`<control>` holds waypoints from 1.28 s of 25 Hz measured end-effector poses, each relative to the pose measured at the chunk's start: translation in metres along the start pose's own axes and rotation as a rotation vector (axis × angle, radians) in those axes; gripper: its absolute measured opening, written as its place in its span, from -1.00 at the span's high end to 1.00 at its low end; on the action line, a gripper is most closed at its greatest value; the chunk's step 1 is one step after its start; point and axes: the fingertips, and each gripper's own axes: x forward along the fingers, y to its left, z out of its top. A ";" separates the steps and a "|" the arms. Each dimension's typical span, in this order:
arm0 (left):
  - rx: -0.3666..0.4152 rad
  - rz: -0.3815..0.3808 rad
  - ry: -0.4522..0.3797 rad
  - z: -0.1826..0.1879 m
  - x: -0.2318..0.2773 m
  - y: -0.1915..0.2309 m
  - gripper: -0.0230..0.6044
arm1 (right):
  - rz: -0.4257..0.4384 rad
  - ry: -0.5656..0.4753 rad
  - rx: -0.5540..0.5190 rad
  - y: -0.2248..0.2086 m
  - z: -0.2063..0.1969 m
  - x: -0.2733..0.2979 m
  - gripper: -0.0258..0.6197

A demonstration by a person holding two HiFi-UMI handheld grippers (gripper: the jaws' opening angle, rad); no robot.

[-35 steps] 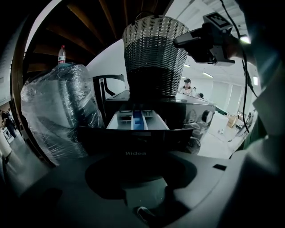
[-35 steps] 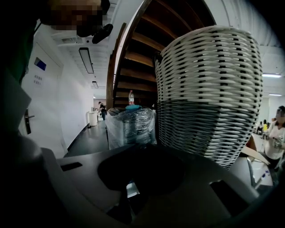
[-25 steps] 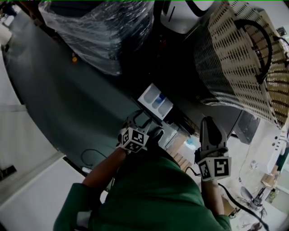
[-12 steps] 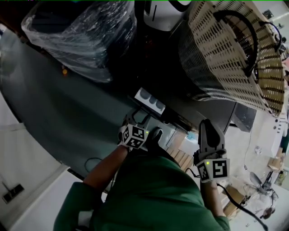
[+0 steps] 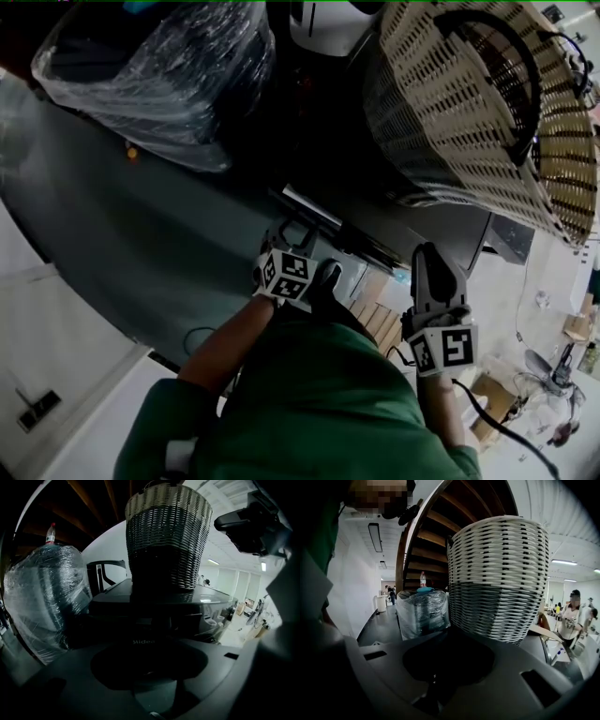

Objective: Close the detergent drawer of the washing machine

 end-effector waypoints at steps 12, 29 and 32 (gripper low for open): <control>-0.005 0.003 -0.002 0.015 0.020 0.003 0.24 | 0.011 0.026 0.002 -0.011 -0.005 0.013 0.73; -0.007 0.003 -0.026 0.014 0.022 0.004 0.23 | 0.049 0.028 -0.007 -0.013 -0.001 0.033 0.74; -0.011 0.004 -0.038 0.014 0.023 0.005 0.22 | 0.043 0.026 -0.003 -0.016 -0.001 0.035 0.74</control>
